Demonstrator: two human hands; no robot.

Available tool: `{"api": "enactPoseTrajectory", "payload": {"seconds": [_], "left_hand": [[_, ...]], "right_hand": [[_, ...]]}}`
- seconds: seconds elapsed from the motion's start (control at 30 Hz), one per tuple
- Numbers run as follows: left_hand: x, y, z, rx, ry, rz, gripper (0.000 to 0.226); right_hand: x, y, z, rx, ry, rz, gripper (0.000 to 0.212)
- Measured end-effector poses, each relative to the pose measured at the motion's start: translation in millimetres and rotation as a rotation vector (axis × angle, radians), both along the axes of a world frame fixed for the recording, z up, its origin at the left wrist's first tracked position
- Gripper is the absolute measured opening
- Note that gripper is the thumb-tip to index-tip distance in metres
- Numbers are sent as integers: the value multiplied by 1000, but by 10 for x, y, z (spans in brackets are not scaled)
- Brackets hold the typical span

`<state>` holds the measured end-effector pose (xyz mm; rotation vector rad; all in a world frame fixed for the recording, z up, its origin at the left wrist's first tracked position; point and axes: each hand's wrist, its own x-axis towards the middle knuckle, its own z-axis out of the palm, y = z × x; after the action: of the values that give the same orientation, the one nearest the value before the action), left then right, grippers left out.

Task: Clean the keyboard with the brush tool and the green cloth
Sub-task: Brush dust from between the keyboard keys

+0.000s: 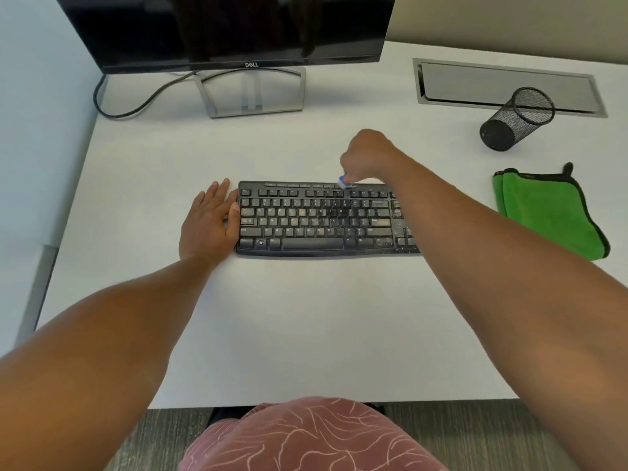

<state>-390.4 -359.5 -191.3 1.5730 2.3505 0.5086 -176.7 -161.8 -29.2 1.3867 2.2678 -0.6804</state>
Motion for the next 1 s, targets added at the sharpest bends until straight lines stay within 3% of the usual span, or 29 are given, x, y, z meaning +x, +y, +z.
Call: {"api": "enactPoseTrajectory", "payload": {"seconds": [0.13, 0.27, 0.37, 0.47, 0.67, 0.8, 0.87, 1.0], "left_hand": [[2, 0, -1, -6, -1, 5, 58], [-8, 5, -14, -6, -4, 4, 58], [-5, 3, -6, -6, -3, 6, 58], [7, 4, 16, -5, -7, 3, 59], [7, -2, 23, 5, -10, 2, 57], [8, -1, 20, 12, -11, 1, 56], [4, -1, 15, 12, -10, -1, 56], [10, -1, 17, 8, -9, -1, 57]], "right_hand": [[20, -141, -121, -9, 89, -143, 37], [79, -92, -103, 114, 89, -374, 25], [-18, -42, -95, 20, 249, -427, 26], [-130, -119, -95, -94, 265, -430, 13], [-80, -138, -123, 115, 177, -444, 20], [-234, -106, -41, -14, 296, -412, 29], [-255, -119, -88, -52, 267, -378, 27], [-169, -222, -148, 216, 134, -372, 24]]}}
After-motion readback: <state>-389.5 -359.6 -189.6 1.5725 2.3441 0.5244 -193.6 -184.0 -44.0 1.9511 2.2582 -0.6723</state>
